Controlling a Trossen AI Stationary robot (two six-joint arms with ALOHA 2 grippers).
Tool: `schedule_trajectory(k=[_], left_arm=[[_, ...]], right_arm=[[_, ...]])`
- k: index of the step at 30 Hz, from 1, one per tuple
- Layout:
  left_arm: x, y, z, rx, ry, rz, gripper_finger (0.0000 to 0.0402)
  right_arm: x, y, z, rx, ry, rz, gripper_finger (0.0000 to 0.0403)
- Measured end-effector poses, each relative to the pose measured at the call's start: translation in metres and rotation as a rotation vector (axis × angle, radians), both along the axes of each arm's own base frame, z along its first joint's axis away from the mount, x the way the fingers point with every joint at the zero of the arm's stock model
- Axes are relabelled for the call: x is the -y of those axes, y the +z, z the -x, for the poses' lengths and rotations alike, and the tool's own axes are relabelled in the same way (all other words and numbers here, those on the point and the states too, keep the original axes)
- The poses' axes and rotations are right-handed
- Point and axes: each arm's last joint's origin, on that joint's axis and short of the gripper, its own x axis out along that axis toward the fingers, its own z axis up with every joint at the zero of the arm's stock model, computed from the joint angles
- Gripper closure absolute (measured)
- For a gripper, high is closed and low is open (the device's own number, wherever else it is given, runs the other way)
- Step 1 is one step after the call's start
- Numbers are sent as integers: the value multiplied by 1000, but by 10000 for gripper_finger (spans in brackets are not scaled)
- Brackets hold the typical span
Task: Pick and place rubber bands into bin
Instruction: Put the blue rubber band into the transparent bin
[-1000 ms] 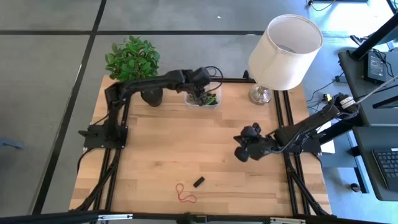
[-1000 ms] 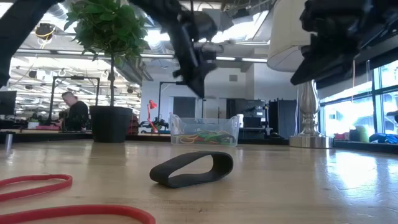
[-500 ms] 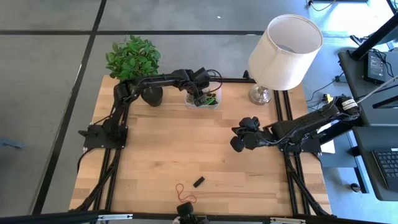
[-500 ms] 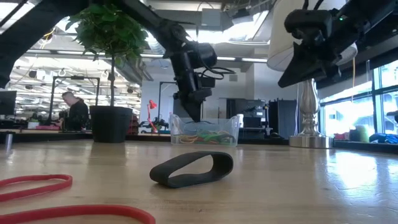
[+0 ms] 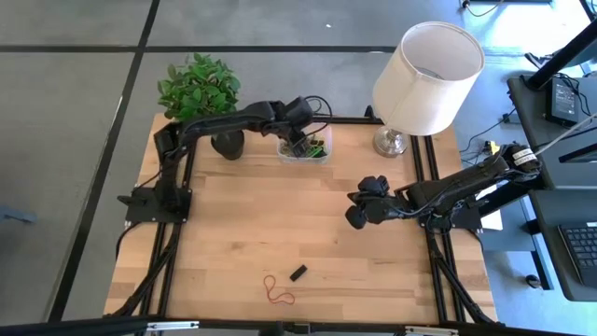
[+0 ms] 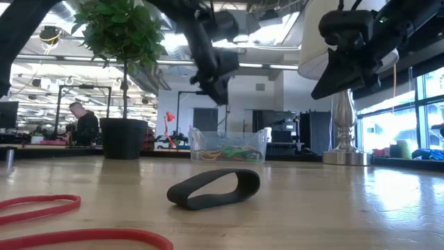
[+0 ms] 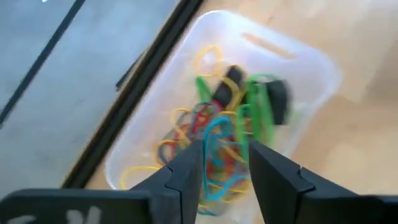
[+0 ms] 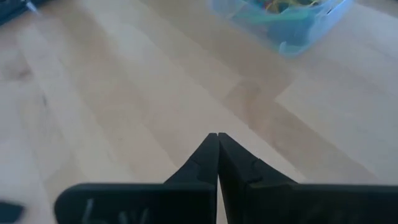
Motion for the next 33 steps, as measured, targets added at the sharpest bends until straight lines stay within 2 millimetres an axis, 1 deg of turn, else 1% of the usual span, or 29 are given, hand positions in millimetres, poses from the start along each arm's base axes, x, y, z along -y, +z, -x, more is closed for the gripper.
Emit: schedule_trajectory(k=[3, 5, 7, 10, 12, 15, 17, 20, 22, 25, 29, 33], left_arm=[[20, 10, -3, 26, -5, -4, 292], [32, 11, -5, 7, 5, -25, 305], [40, 8, -7, -35, 39, -92, 318], [38, 0, -10, -111, 86, -249, 336], [33, -3, -10, -138, 108, -288, 345], [24, -2, -6, -92, 179, -250, 352], [17, -3, -4, -57, 212, -182, 354], [8, -4, 0, -5, 210, -49, 352], [3, -7, 1, 19, 211, 14, 345], [-7, -10, 3, 21, 232, 23, 320], [-17, -16, 5, 14, 255, 40, 269], [-24, -26, 7, 28, 270, 176, 221]], right_arm=[[-1, -1, 0, -20, 38, -30, 395], [-3, -2, 0, -40, 79, -52, 395], [-4, -2, 0, -58, 125, -83, 395], [-7, -3, 1, -83, 198, -140, 395], [-10, -3, 1, -90, 233, -176, 395], [-17, -3, 3, -96, 281, -201, 395], [-23, -3, 5, -96, 298, -211, 395], [-30, -3, 7, -91, 304, -237, 395], [-35, -3, 9, -93, 325, -237, 395], [-40, -3, 11, -92, 343, -239, 395], [-39, -2, 11, -56, 270, -218, 395], [-37, -2, 11, -33, 227, -170, 395]])
